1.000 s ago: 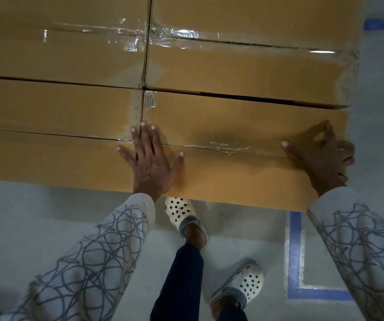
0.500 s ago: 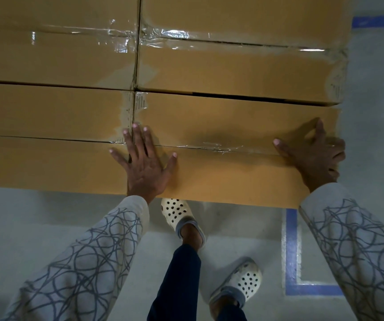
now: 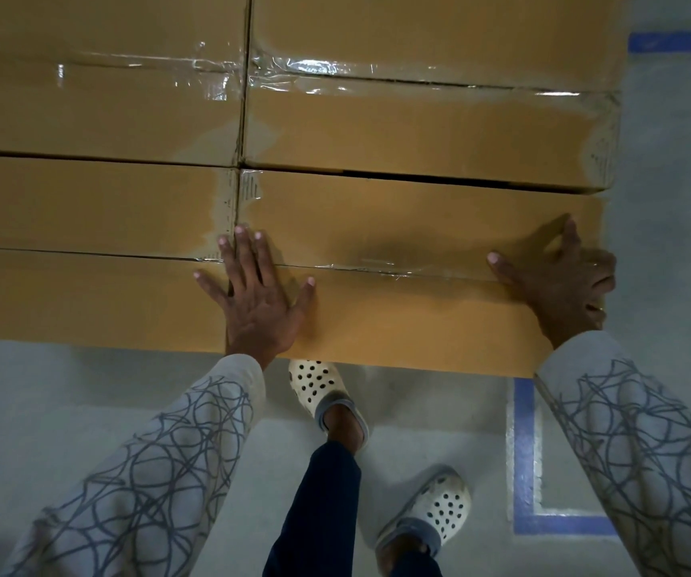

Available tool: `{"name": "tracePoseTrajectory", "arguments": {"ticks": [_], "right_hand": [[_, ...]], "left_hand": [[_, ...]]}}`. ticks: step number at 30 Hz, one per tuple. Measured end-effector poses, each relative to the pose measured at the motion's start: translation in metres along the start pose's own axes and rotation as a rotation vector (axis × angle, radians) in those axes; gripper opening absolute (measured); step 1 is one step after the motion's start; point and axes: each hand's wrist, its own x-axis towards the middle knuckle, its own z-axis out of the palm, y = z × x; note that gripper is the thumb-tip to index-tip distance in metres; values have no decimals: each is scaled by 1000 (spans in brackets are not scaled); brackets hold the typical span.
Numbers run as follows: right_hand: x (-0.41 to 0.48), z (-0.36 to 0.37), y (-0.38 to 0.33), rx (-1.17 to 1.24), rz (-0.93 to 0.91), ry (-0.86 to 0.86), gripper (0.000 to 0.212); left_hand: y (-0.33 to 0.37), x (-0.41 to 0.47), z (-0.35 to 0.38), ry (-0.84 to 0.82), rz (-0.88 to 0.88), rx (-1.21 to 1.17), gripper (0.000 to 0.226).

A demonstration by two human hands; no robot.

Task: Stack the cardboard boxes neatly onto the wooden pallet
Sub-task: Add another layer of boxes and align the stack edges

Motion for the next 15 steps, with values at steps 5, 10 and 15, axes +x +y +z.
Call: {"name": "tracePoseTrajectory", "arguments": {"ticks": [5,10,15], "right_hand": [[-1,3,2,10,-29,-32,123],[-29,21,8,-47,-178,60,117],[-113,26,24,-72,-323,-22,96]], "left_hand": [[-1,-1,-1,-1,-2,-41,100],[6,-22,-11,-31,-18,-53,99],[21,-92,-33,8,7,-86,96]]}}
